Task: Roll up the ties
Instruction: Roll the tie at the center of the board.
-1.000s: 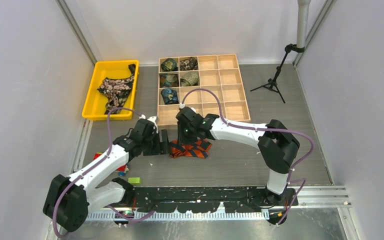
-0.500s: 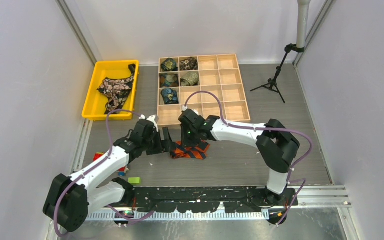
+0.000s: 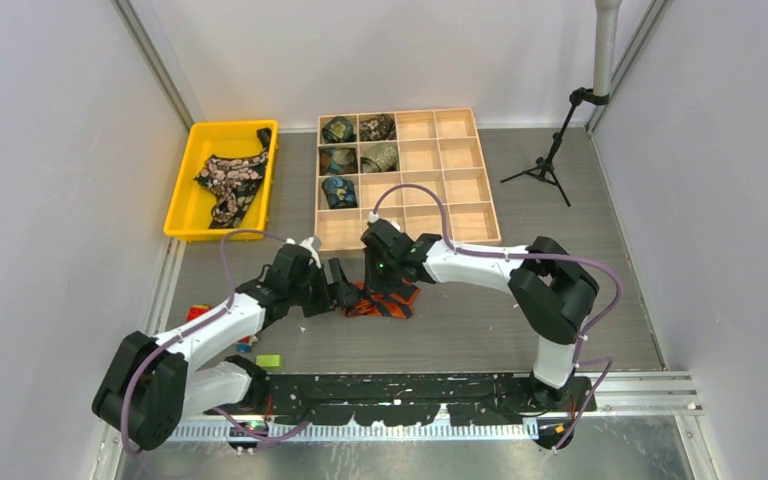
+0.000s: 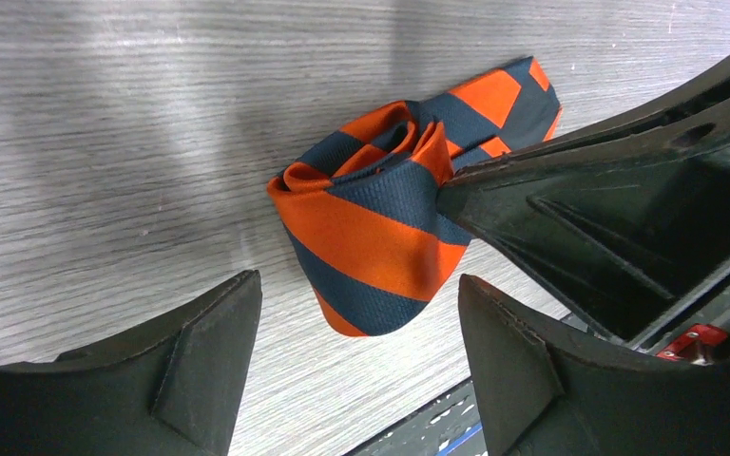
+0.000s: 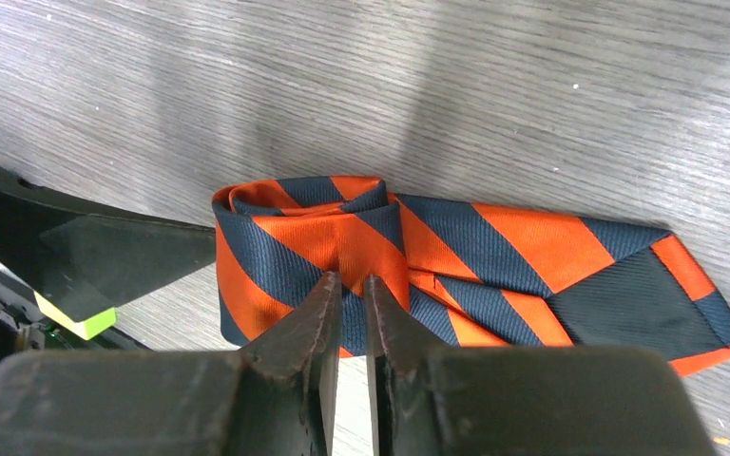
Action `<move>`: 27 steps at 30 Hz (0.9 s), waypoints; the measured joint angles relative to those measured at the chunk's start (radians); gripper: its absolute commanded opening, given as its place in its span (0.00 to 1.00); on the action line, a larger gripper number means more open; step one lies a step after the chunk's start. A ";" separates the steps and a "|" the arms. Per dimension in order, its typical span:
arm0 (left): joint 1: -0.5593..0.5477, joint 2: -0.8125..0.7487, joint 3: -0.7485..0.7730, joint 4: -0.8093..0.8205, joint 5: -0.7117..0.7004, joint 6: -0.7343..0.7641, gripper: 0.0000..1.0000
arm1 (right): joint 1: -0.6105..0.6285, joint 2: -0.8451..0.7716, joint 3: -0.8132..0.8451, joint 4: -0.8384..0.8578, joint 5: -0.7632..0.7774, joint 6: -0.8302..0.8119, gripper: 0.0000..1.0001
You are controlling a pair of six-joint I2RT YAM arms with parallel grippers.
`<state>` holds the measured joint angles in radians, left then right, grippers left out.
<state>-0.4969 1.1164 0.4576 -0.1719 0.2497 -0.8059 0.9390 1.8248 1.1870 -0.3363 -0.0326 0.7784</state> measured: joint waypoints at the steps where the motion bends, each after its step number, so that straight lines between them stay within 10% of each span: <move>1: 0.000 0.004 -0.008 0.010 0.006 -0.005 0.76 | -0.001 0.000 -0.005 0.008 -0.002 0.003 0.19; 27: -0.067 -0.029 -0.116 0.137 -0.137 -0.341 0.68 | -0.011 -0.021 -0.126 0.199 -0.042 0.089 0.16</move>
<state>-0.5636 1.0870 0.3416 -0.0345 0.1127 -1.1465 0.9279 1.8038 1.0607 -0.1375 -0.0742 0.8669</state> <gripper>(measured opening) 0.700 0.163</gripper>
